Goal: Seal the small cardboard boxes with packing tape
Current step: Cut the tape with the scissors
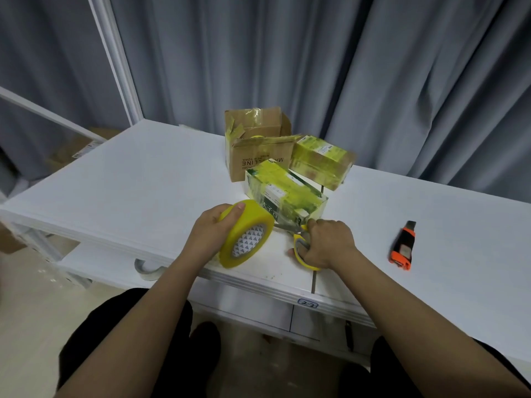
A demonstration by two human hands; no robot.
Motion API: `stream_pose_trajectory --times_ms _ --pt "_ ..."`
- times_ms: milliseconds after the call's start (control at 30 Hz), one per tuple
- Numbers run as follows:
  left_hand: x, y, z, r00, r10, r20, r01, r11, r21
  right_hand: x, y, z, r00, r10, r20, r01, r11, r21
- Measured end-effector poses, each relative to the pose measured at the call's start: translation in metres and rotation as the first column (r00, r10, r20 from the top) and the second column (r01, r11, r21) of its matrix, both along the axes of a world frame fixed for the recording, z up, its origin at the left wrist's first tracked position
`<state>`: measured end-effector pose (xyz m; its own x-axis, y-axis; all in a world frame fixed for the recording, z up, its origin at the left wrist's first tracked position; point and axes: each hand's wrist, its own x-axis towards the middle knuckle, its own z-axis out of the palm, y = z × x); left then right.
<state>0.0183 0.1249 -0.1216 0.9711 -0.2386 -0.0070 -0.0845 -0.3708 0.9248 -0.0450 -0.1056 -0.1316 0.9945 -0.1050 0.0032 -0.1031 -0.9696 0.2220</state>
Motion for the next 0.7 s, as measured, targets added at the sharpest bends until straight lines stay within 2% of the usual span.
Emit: stream_pose_trajectory --times_ms 200,367,533,600,667,700 --pt "-0.001 0.000 0.003 1.000 -0.022 0.012 0.022 1.000 -0.015 -0.002 -0.002 0.003 0.988 0.017 -0.152 -0.040 0.988 -0.150" --pt "-0.005 0.002 0.003 1.000 -0.023 0.010 0.024 0.999 -0.030 -0.015 -0.009 -0.006 0.982 -0.053 -0.184 0.063 0.997 0.051" --pt "-0.005 0.004 0.003 1.000 -0.020 0.013 0.021 0.999 -0.033 -0.022 -0.018 0.014 0.955 -0.081 -0.287 0.149 0.963 0.226" --pt "-0.005 0.002 0.003 1.000 -0.023 0.014 0.024 0.999 -0.034 -0.022 -0.019 0.026 0.977 -0.052 -0.207 0.098 0.971 0.218" --pt "-0.005 0.000 0.003 1.000 -0.021 0.012 0.021 0.999 -0.036 -0.017 -0.018 0.032 0.999 0.002 0.042 -0.013 0.967 0.254" --pt "-0.005 0.000 0.003 1.000 -0.016 0.012 0.017 0.999 -0.035 -0.013 -0.016 0.032 0.980 0.032 0.196 -0.089 0.954 0.288"
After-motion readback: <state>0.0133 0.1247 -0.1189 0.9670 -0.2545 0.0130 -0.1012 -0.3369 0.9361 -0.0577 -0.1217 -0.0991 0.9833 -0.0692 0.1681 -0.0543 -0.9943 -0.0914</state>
